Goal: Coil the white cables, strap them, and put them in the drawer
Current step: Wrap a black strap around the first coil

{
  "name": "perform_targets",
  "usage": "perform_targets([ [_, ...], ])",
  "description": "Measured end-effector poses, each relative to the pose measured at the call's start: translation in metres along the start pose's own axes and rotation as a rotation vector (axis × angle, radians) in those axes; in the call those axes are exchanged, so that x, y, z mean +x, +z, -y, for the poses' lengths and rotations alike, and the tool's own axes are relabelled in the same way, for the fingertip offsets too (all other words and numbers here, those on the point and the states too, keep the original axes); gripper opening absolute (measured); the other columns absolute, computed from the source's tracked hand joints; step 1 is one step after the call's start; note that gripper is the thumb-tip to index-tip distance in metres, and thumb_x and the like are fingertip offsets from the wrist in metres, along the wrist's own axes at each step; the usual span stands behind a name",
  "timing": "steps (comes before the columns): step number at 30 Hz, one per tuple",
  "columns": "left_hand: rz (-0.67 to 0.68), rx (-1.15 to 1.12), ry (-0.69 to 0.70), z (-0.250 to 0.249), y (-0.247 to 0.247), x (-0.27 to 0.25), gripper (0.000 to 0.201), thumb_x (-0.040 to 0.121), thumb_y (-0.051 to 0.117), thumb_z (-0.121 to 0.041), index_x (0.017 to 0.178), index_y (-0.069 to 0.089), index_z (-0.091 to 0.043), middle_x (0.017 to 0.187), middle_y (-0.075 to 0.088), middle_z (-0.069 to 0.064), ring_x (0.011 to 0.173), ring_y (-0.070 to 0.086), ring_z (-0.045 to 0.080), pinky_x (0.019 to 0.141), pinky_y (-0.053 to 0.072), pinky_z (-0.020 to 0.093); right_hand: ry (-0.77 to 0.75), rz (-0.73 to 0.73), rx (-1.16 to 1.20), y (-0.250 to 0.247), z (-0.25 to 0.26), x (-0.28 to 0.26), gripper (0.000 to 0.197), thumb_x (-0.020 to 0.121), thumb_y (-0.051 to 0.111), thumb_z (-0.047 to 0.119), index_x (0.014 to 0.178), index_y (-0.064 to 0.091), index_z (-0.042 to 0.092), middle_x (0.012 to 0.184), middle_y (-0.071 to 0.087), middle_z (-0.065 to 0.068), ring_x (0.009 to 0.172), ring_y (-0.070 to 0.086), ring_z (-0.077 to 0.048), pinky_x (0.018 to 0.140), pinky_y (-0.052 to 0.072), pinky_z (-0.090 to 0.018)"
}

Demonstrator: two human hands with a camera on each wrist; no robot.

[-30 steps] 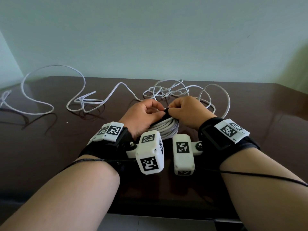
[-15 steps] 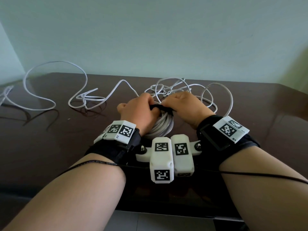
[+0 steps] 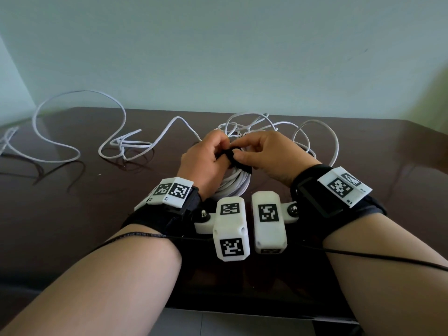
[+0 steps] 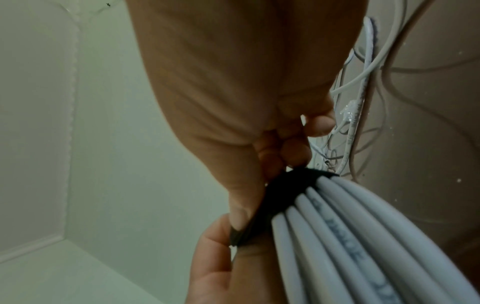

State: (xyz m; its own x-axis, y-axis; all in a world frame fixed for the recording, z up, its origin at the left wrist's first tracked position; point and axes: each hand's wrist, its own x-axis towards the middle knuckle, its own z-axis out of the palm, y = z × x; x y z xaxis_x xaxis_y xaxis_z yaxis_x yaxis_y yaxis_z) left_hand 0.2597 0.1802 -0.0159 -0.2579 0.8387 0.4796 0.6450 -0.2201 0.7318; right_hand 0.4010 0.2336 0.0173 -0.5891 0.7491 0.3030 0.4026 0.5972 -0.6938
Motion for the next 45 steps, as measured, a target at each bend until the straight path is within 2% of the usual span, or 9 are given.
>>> perform_targets([
  [3, -0.02, -0.056, -0.013, -0.001, -0.001, 0.0, 0.008, 0.078, 0.06, -0.031, 0.075, 0.053, -0.035, 0.073, 0.068, -0.004, 0.069, 0.061, 0.014, 0.071, 0.05, 0.028, -0.009, -0.015, 0.05, -0.001, 0.001, 0.0, 0.017, 0.085, 0.068, 0.019, 0.101, 0.071, 0.021, 0.066, 0.059, 0.011, 0.057, 0.051, 0.008, 0.06, 0.04, -0.004],
  [7, 0.043, -0.093, -0.013, 0.001, -0.001, 0.002, 0.018, 0.084, 0.066, -0.018, 0.075, 0.054, -0.028, 0.068, 0.065, -0.002, 0.054, 0.051, 0.002, 0.057, 0.042, 0.015, -0.01, -0.017, 0.053, -0.002, -0.004, 0.001, 0.011, 0.082, 0.07, 0.015, 0.093, 0.072, 0.016, 0.093, 0.072, -0.01, 0.084, 0.064, -0.014, 0.082, 0.047, -0.02],
  [14, 0.147, 0.0, -0.002, 0.002, -0.002, 0.004, 0.021, 0.082, 0.066, -0.02, 0.073, 0.05, -0.03, 0.059, 0.053, -0.009, 0.049, 0.044, 0.0, 0.054, 0.036, 0.014, 0.013, 0.059, -0.069, -0.009, -0.011, 0.004, 0.015, 0.087, 0.063, 0.013, 0.077, 0.064, 0.024, 0.072, 0.061, 0.013, 0.068, 0.054, 0.001, 0.067, 0.04, -0.008],
  [18, 0.121, 0.039, -0.006, 0.002, 0.0, 0.005, 0.02, 0.084, 0.063, -0.022, 0.074, 0.048, -0.029, 0.065, 0.055, -0.007, 0.058, 0.047, 0.008, 0.066, 0.041, 0.027, -0.035, 0.027, -0.318, 0.0, -0.004, 0.008, 0.013, 0.093, 0.051, 0.016, 0.081, 0.056, 0.02, 0.076, 0.056, 0.008, 0.072, 0.05, -0.009, 0.058, 0.035, -0.014],
  [24, 0.204, 0.062, -0.074, -0.002, 0.002, 0.006, 0.014, 0.081, 0.058, -0.042, 0.094, 0.057, -0.036, 0.071, 0.06, -0.013, 0.084, 0.062, 0.021, 0.088, 0.046, 0.035, -0.007, -0.317, -0.509, 0.002, -0.012, 0.012, 0.008, 0.094, 0.041, 0.016, 0.087, 0.045, 0.018, 0.095, 0.048, -0.003, 0.088, 0.047, -0.024, 0.073, 0.032, -0.031],
  [32, -0.159, 0.322, -0.15, -0.003, -0.008, 0.011, 0.013, 0.092, 0.054, -0.032, 0.105, 0.057, -0.032, 0.105, 0.066, -0.007, 0.107, 0.057, 0.023, 0.097, 0.032, 0.035, 0.176, -0.407, -0.521, -0.006, -0.02, 0.011, 0.012, 0.092, 0.041, 0.012, 0.096, 0.053, 0.013, 0.096, 0.046, 0.0, 0.086, 0.042, -0.022, 0.087, 0.032, -0.039],
  [39, -0.111, 0.042, -0.092, 0.008, -0.003, 0.011, 0.009, 0.088, 0.061, -0.015, 0.086, 0.061, -0.023, 0.074, 0.061, -0.014, 0.074, 0.06, 0.008, 0.067, 0.042, 0.014, 0.051, -0.262, -0.208, 0.004, -0.018, 0.01, 0.013, 0.094, 0.046, 0.015, 0.085, 0.055, 0.012, 0.077, 0.055, 0.001, 0.071, 0.051, -0.015, 0.057, 0.037, -0.015],
  [42, -0.099, 0.019, -0.062, 0.007, 0.002, 0.012, 0.009, 0.086, 0.063, -0.014, 0.088, 0.063, -0.023, 0.073, 0.06, -0.016, 0.069, 0.056, 0.003, 0.064, 0.038, 0.006, 0.203, -0.201, 0.148, 0.009, -0.016, 0.013, 0.026, 0.096, 0.045, 0.034, 0.098, 0.058, 0.012, 0.09, 0.065, -0.008, 0.076, 0.065, -0.022, 0.064, 0.056, -0.036],
  [45, -0.057, 0.005, -0.031, 0.006, 0.002, 0.01, 0.012, 0.084, 0.065, -0.013, 0.089, 0.063, -0.023, 0.075, 0.061, -0.016, 0.07, 0.056, 0.001, 0.065, 0.039, 0.005, 0.286, -0.062, 0.293, 0.017, -0.013, 0.013, 0.037, 0.091, 0.049, 0.049, 0.103, 0.057, 0.015, 0.087, 0.066, -0.006, 0.067, 0.066, -0.019, 0.055, 0.055, -0.032],
])
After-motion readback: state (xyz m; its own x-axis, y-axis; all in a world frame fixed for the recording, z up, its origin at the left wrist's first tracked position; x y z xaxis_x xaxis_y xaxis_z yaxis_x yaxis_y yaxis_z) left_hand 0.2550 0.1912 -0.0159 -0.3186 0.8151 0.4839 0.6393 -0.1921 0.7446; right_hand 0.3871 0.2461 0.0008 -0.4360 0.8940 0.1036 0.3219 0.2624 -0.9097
